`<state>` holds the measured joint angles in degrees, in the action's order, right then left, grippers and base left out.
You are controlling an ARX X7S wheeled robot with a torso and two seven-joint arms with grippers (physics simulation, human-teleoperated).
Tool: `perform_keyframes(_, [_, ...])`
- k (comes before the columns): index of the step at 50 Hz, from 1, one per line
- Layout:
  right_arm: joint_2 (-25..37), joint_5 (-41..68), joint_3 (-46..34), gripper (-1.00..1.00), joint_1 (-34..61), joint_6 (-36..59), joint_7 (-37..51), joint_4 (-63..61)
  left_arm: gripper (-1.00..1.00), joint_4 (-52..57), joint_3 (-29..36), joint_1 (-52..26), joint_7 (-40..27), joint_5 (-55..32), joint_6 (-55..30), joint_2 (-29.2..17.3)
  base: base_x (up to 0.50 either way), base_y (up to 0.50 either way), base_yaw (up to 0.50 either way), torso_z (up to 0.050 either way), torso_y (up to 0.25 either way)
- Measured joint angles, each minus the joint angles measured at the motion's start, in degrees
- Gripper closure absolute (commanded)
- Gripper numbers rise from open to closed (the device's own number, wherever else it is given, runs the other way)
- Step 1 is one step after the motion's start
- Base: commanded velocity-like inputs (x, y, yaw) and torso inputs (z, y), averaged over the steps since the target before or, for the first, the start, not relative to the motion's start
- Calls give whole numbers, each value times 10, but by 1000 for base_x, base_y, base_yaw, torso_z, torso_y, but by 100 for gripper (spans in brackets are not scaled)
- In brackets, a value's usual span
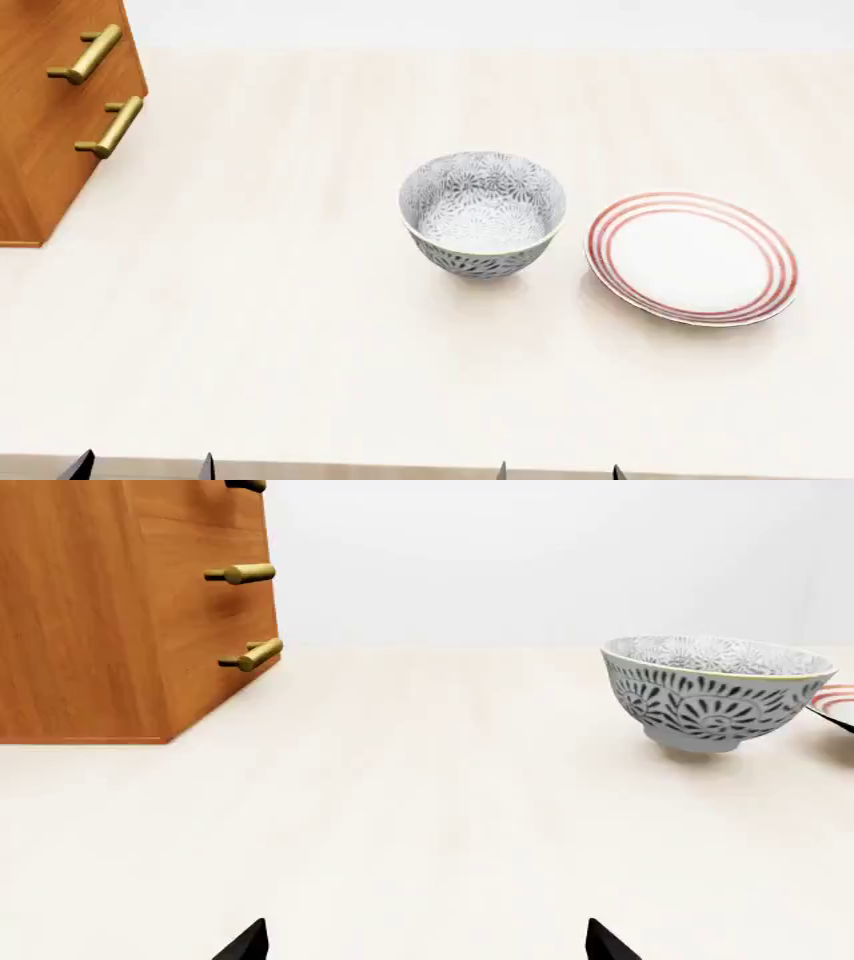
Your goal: Put the bowl on top of the cabinet.
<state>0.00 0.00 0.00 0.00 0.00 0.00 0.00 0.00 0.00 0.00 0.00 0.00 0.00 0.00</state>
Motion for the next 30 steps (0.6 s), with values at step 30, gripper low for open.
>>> perform_keyframes(30, [31,43,-36,-100,0,16,43,-15,-100,4,36,0,-42,-31,-1,-33,0,0,0,0,0])
